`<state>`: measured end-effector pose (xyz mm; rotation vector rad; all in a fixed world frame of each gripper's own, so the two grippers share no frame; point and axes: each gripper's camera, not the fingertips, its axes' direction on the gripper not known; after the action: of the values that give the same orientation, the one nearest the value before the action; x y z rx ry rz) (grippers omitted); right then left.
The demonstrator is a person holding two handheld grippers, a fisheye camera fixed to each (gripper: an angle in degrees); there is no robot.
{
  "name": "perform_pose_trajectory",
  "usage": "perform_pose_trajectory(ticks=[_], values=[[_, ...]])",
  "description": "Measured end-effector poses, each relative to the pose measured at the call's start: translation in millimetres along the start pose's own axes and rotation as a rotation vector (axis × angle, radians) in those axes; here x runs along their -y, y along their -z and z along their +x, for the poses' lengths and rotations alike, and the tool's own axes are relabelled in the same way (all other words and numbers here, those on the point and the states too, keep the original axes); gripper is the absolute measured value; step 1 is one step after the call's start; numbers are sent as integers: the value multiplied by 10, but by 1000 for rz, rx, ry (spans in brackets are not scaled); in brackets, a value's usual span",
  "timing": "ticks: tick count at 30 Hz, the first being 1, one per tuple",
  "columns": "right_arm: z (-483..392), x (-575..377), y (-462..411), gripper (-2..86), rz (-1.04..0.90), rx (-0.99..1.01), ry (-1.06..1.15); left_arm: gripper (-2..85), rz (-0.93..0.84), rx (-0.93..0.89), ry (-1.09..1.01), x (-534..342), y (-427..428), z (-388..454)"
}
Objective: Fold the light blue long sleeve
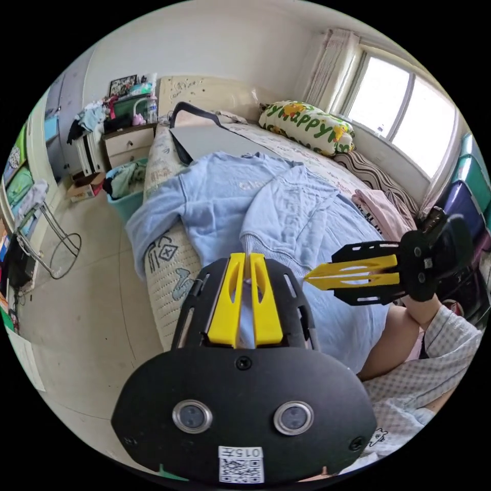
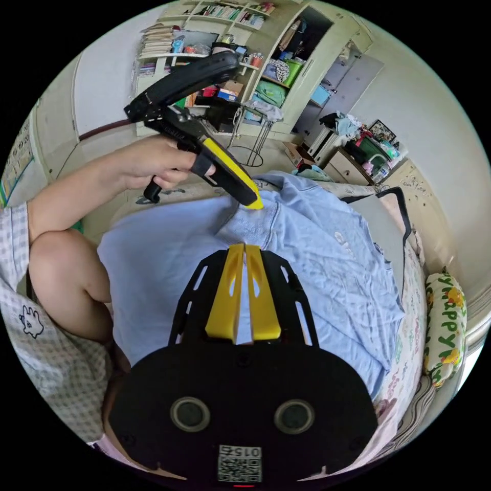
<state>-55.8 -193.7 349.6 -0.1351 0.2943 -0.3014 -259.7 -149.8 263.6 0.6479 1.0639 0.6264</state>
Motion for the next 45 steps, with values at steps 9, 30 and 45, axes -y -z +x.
perform_pose_trajectory(ticks=[9,30,45], values=[[981,-598,626,16,58,54,-96,65,-13,189,-109,149,263,492],[5000,-3301,959,61,179,311,-1314,27,-84,197,-496,758,-91,1884],[5399,-3240,1250,38,136,200,-1243,17,-76,209,-495,895,-66,1929]])
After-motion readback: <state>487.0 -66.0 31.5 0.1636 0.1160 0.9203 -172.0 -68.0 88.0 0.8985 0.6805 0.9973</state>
